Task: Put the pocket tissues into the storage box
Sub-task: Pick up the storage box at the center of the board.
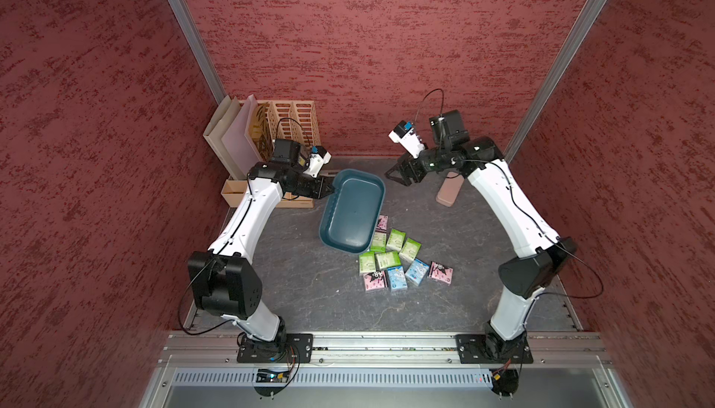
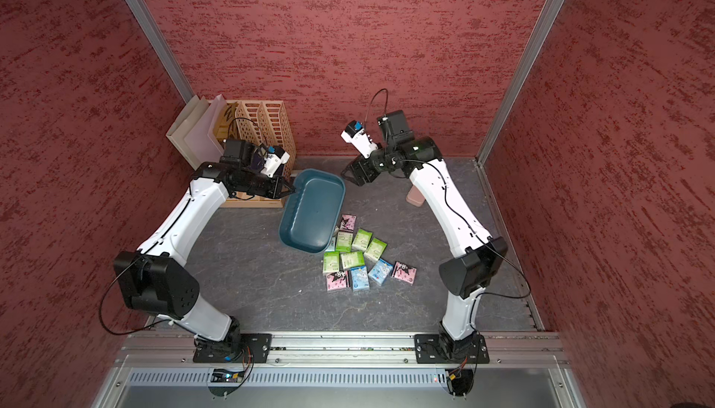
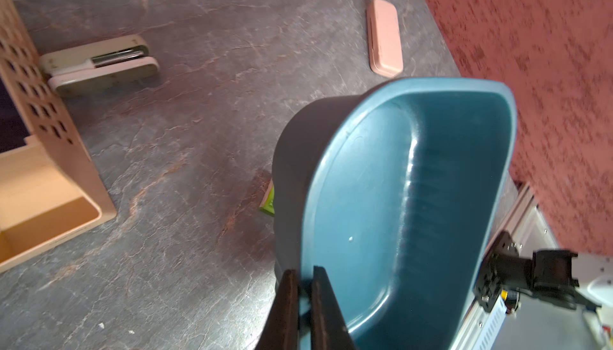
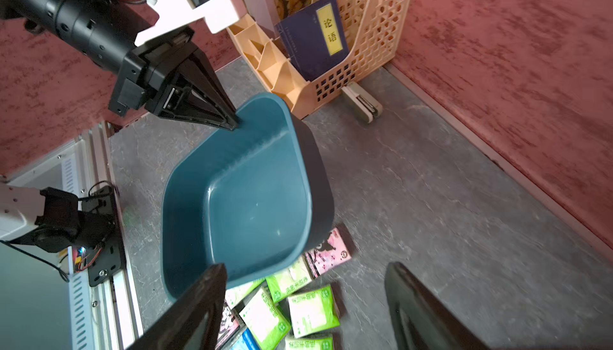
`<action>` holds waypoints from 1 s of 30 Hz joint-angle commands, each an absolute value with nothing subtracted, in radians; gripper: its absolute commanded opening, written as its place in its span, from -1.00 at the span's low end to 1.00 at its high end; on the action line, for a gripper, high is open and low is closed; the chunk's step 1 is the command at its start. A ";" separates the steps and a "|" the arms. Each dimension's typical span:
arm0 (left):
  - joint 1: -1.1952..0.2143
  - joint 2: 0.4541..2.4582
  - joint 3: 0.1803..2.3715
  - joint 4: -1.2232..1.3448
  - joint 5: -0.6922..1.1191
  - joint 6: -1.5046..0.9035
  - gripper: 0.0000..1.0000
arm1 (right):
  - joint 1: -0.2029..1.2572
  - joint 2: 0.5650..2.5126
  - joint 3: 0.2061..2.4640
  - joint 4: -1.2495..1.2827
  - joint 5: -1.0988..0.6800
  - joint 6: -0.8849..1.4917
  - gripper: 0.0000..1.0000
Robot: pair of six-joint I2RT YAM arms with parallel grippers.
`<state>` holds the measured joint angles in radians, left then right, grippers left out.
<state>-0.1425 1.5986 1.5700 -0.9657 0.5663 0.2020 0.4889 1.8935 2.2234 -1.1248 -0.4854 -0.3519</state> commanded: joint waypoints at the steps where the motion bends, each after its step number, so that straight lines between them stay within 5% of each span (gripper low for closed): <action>1: -0.162 1.584 1.620 -1.060 0.553 0.283 -1.00 | 0.563 1.952 2.342 -1.294 -0.358 -0.442 0.58; 21: -0.204 1.530 1.603 -1.093 0.524 0.302 -1.00 | 0.695 2.088 2.393 -1.204 -0.105 -0.451 0.31; 27: -0.207 1.517 1.595 -1.098 0.525 0.301 -1.00 | 0.697 2.103 2.400 -1.166 -0.124 -0.423 -0.40; 30: -0.207 1.505 1.585 -1.083 0.511 0.297 -1.00 | 0.699 2.105 2.399 -1.163 -0.130 -0.407 -1.00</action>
